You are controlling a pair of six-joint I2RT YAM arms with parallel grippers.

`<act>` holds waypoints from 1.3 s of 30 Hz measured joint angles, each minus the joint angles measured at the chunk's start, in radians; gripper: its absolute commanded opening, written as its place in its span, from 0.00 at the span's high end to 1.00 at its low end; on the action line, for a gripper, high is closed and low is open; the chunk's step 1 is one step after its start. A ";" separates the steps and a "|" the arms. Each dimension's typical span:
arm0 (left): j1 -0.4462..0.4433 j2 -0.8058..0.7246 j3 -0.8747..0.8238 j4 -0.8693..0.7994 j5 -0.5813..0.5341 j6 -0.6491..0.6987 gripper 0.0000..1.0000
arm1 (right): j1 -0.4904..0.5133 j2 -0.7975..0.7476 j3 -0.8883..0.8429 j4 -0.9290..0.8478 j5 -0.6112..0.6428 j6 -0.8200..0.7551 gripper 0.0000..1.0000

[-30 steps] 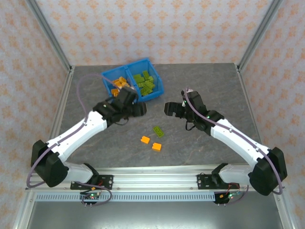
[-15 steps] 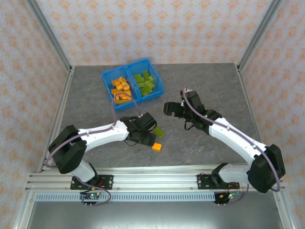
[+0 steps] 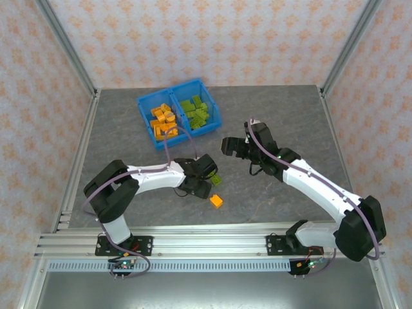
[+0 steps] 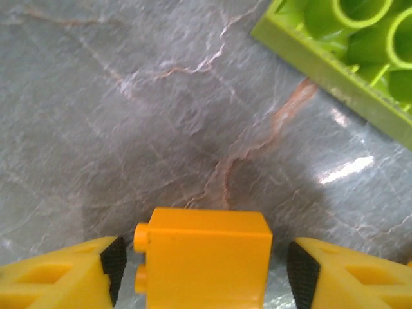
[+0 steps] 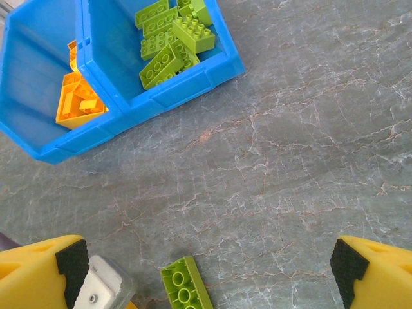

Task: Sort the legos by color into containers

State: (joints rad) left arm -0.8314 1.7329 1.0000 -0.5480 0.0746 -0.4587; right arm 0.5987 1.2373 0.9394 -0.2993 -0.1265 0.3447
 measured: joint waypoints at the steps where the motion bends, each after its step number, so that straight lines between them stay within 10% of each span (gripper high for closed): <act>1: 0.000 0.000 0.000 0.000 -0.002 0.000 0.42 | 0.000 -0.002 0.000 0.000 0.000 0.000 0.02; 13: 0.011 -0.060 0.027 -0.055 -0.050 -0.006 0.60 | 0.000 -0.005 0.000 -0.001 0.004 0.004 0.02; 22: 0.232 -0.146 0.359 -0.128 -0.202 0.102 0.60 | 0.000 -0.005 0.000 -0.001 0.004 0.004 0.02; 39: 0.530 0.455 1.062 -0.260 -0.454 0.203 0.54 | 0.000 -0.142 -0.014 -0.033 0.060 0.014 0.02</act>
State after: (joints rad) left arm -0.3012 2.1880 2.0624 -0.8082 -0.3794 -0.2558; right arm 0.5987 1.0950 0.9249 -0.3325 -0.0669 0.3588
